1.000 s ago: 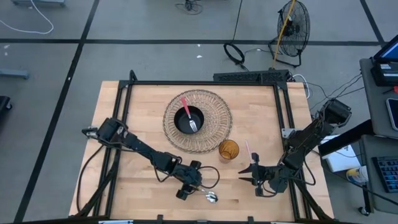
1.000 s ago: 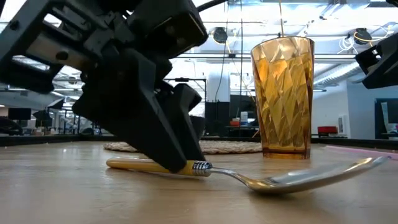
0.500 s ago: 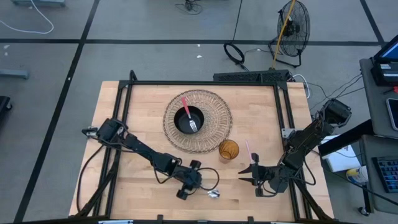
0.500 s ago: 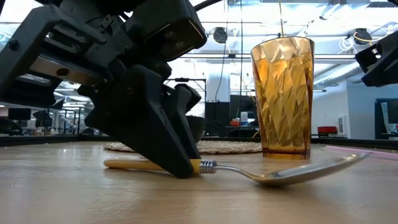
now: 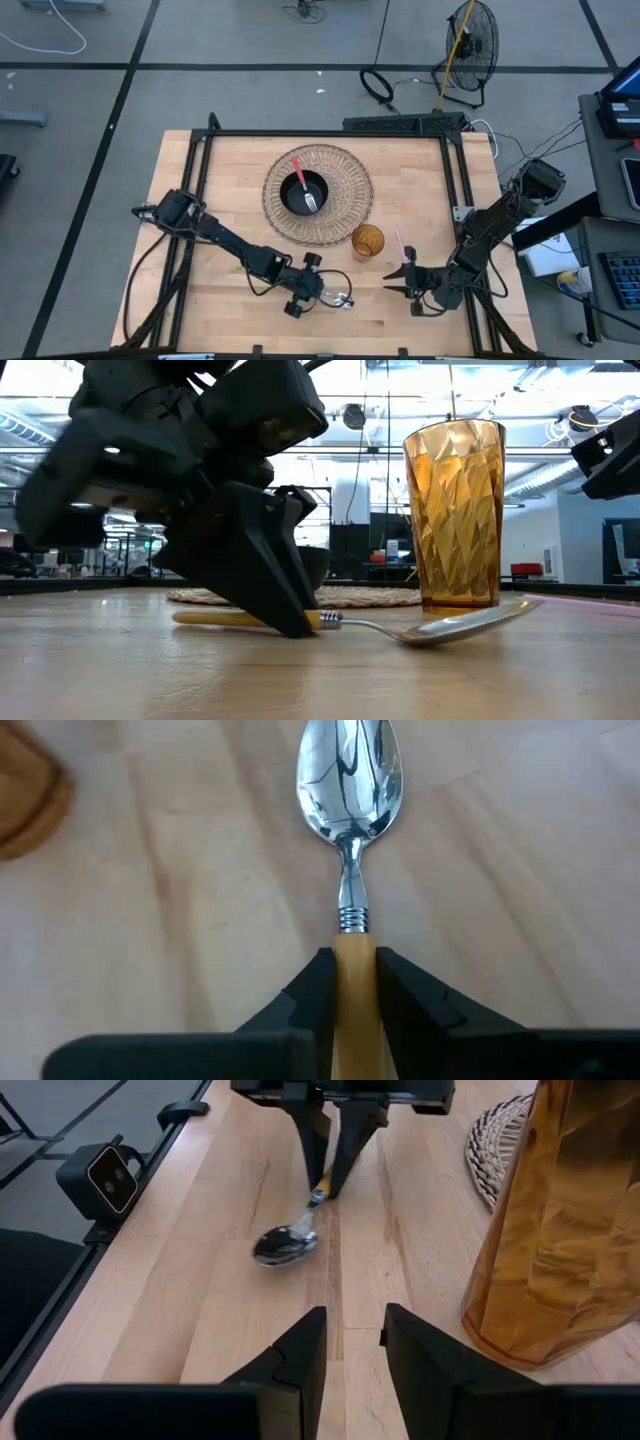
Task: Pick & Place Utensil
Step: Put the yellow spoon into the black bowl on the woven mat
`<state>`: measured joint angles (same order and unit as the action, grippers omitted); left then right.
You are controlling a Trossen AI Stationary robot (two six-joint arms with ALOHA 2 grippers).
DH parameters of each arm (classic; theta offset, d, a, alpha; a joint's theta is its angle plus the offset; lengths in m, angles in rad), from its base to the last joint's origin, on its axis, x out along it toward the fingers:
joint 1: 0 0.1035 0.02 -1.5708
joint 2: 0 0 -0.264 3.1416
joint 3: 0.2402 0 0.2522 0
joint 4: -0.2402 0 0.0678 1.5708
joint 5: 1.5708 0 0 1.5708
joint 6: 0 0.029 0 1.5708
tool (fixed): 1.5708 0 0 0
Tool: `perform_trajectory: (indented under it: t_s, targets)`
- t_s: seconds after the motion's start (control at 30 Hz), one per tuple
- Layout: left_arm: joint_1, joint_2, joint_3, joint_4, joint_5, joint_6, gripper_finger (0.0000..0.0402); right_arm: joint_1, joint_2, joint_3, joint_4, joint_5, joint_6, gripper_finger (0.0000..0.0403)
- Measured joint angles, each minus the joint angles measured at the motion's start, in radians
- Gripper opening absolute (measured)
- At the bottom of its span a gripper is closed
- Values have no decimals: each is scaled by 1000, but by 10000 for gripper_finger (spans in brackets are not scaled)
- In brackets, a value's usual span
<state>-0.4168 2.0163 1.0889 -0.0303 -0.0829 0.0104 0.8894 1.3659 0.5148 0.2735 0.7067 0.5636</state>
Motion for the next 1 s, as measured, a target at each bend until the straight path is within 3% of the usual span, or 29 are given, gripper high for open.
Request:
perform_trajectory:
  t_s: [0.17,0.4,0.5,0.63,0.73,1.0]
  targets:
    - [-15,-4,-1,-9,-117,29,49,0,0,0,0,0,0,95]
    - [-48,-26,-6,-95,-341,60,59,0,0,0,4,0,0,93]
    - [-66,-45,-7,-136,-383,67,53,0,0,0,8,0,0,94]
    - [-56,-65,-7,-140,-340,23,36,0,0,0,14,0,0,94]
    - [-33,-66,-5,-122,-228,-1,38,0,0,0,14,0,0,95]
    - [34,-67,-4,-104,-13,-80,145,0,0,0,14,0,0,94]
